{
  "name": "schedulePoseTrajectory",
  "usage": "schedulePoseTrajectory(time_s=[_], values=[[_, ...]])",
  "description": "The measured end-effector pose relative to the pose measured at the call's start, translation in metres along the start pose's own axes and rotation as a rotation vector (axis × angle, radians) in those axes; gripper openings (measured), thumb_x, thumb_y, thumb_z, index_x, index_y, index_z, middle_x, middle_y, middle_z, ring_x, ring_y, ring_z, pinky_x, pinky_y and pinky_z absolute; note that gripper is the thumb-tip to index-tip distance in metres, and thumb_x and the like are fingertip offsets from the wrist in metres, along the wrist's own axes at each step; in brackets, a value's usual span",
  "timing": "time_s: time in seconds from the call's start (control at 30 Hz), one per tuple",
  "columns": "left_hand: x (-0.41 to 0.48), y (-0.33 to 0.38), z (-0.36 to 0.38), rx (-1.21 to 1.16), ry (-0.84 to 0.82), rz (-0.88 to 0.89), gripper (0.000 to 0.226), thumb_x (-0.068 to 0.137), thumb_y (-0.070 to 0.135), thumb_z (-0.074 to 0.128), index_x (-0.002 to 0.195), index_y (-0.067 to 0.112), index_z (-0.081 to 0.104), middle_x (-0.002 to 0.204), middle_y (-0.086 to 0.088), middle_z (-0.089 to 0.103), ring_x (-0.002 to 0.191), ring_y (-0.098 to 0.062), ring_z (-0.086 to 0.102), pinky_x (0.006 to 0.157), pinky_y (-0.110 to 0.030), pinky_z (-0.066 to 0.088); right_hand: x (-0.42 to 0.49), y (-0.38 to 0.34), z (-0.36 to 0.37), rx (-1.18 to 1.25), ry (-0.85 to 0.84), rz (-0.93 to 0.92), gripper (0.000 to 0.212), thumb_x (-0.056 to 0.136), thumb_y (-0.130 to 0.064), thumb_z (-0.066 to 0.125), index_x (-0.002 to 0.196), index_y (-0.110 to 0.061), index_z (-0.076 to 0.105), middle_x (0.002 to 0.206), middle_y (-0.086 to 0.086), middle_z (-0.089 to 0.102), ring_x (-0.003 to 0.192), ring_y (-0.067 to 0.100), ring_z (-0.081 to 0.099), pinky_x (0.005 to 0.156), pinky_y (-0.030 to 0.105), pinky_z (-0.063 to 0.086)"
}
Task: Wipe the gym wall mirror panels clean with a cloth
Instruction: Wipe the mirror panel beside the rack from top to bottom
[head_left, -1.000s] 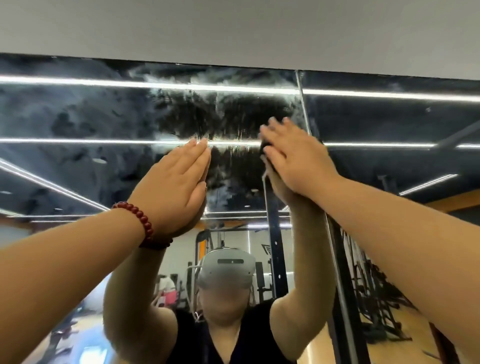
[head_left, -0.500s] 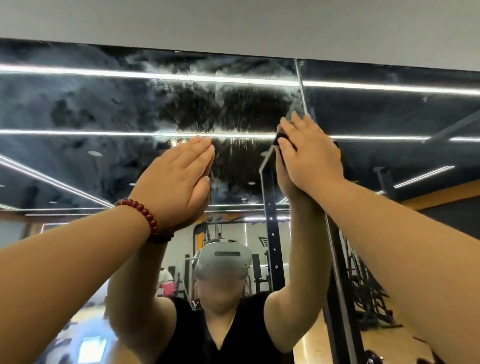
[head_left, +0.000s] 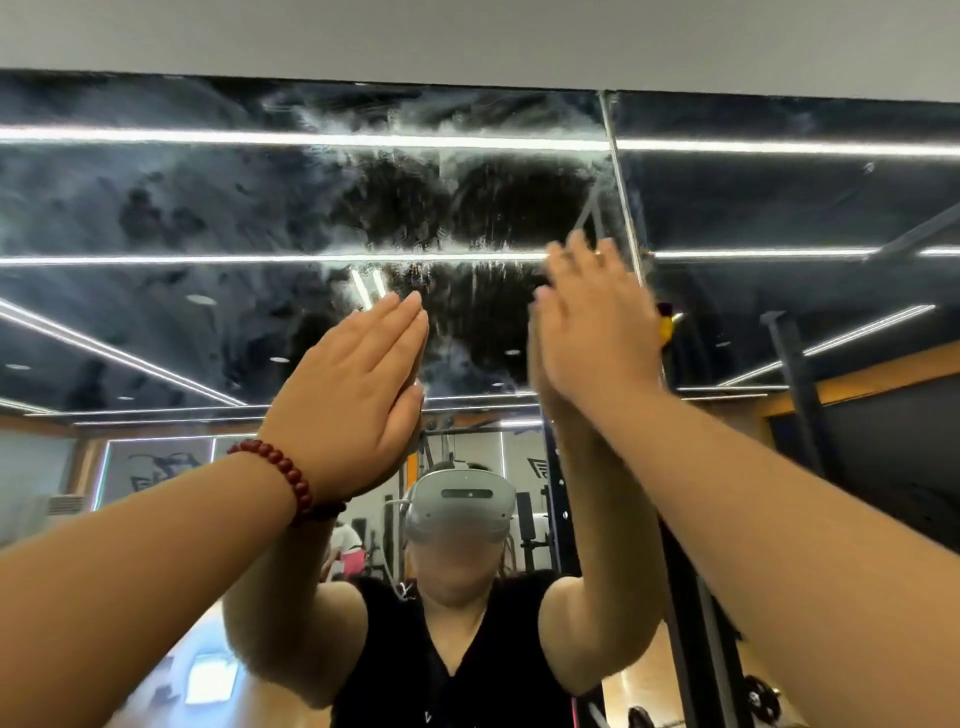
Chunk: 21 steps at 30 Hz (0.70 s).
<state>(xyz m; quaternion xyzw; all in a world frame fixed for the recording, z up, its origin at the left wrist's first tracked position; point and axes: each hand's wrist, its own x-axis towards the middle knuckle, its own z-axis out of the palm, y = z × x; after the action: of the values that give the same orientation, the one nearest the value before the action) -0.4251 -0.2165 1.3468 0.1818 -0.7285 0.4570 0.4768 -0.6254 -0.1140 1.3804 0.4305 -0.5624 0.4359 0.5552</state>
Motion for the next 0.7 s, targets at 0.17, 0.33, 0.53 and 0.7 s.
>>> schedulePoseTrajectory(time_s=[0.17, 0.33, 0.53, 0.7], values=[[-0.004, 0.001, 0.0, -0.016, 0.037, -0.007, 0.063, 0.097, 0.035, 0.025, 0.148, 0.0, 0.037, 0.155, -0.015, 0.033, 0.145, -0.026, 0.029, 0.12, -0.037, 0.014, -0.032, -0.022, 0.005, 0.013, -0.163, -0.619, 0.049, 0.102, -0.039, 0.039, 0.149, -0.022, 0.042, 0.156, 0.001, 0.039, 0.146, 0.022, 0.031, 0.117, 0.041, 0.021], [-0.005, 0.004, 0.0, -0.009, 0.059, -0.022, 0.062, 0.096, 0.033, 0.027, 0.145, -0.002, 0.04, 0.153, -0.018, 0.038, 0.143, -0.031, 0.034, 0.118, -0.034, 0.011, 0.003, 0.028, -0.01, 0.051, -0.06, -0.067, 0.048, 0.105, -0.034, 0.036, 0.152, -0.023, 0.037, 0.161, -0.001, 0.028, 0.15, 0.02, 0.019, 0.123, 0.043, 0.018], [-0.005, 0.004, 0.002, -0.001, 0.07, -0.027, 0.061, 0.096, 0.031, 0.027, 0.143, -0.004, 0.043, 0.151, -0.019, 0.04, 0.142, -0.03, 0.036, 0.118, -0.037, 0.017, -0.048, -0.031, 0.009, 0.001, -0.139, -0.623, 0.049, 0.101, -0.039, 0.037, 0.146, -0.021, 0.047, 0.154, 0.002, 0.042, 0.143, 0.023, 0.036, 0.116, 0.042, 0.027], [-0.023, 0.012, 0.002, 0.01, 0.032, -0.032, 0.062, 0.097, 0.034, 0.029, 0.147, -0.002, 0.038, 0.155, -0.017, 0.034, 0.144, -0.029, 0.031, 0.118, -0.035, 0.011, -0.025, 0.017, -0.013, 0.002, -0.187, -0.425, 0.046, 0.105, -0.03, 0.038, 0.15, -0.02, 0.038, 0.16, 0.001, 0.031, 0.15, 0.019, 0.022, 0.12, 0.032, 0.009]])
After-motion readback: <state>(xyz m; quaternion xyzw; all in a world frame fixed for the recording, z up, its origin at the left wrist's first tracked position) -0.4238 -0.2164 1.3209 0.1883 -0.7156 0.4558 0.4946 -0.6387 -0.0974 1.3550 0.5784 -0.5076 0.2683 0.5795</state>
